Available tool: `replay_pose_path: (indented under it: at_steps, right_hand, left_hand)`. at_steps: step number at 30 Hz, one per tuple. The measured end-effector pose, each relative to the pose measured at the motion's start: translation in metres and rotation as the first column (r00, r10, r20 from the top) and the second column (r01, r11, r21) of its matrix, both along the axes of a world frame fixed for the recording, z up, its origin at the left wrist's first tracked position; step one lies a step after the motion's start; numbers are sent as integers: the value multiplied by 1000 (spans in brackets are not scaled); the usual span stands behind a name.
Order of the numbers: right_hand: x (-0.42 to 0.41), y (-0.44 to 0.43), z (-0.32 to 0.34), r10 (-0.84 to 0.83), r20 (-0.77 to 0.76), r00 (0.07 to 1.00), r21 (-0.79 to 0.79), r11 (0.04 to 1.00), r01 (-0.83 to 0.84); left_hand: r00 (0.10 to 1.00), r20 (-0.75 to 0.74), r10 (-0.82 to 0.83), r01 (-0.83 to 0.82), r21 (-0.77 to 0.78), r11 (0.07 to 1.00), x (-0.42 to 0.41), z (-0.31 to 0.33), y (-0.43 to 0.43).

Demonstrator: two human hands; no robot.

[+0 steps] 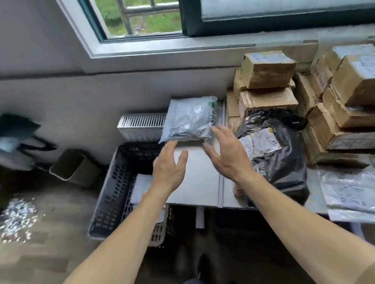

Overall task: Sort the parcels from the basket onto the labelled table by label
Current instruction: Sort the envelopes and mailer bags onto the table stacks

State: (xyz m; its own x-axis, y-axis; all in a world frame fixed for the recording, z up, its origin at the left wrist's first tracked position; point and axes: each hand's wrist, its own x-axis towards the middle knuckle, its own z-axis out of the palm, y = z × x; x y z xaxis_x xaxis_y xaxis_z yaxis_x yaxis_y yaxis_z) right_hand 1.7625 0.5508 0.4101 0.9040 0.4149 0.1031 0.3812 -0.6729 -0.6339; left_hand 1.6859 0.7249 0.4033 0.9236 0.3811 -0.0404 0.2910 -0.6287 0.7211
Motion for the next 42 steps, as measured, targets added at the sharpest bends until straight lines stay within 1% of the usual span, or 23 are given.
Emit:
replay_pose_path:
  at_steps: [3,5,9,14,16,19,23,28,32,36,38,42]
  right_hand:
    - [-32,45,-3,82,2,997,33,996,-82]
    - [-51,72,-5,117,1,993,21,993,-117]
    - [-84,128,-15,142,-54,988,-11,990,-143]
    - [-127,204,-38,86,-140,986,-37,995,-92]
    - [-149,230,-52,21,-206,978,-52,998,-32]
    - [-182,261,-72,-19,-309,951,-82,997,-7]
    - [-203,284,-86,-101,-364,926,-98,993,70]
    - [-192,304,-108,-178,-452,874,-79,984,159]
    - [-173,330,-128,-171,-583,795,-42,983,181]
    - [-150,355,-145,-196,-639,744,-9,969,248]
    - [-143,365,-153,-221,-668,711,-3,956,293]
    - [-126,386,-179,-312,-738,598,-47,908,416]
  left_hand:
    - [995,-30,92,-92,1,996,-36,11,37]
    - [989,-50,136,-137,-11,990,-56,10,66]
    - [976,-87,202,-208,-71,975,-92,-4,127]
    - [965,-181,190,-215,-132,968,-134,-31,208]
    - [962,-233,140,-180,-163,970,-146,-42,242]
    - [950,-302,75,-136,-185,973,-161,-55,282]
    - [923,-381,-46,-42,-220,975,-153,-67,309]
    - [896,-424,-129,29,-235,971,-126,-70,320]
    - [874,-474,-103,15,-187,982,-110,-74,333]
    - [817,-553,-161,74,-177,981,-83,-82,343]
    - [802,-565,-192,109,-178,978,-69,-88,348]
    - [734,-610,-299,226,-196,954,-30,-115,363]
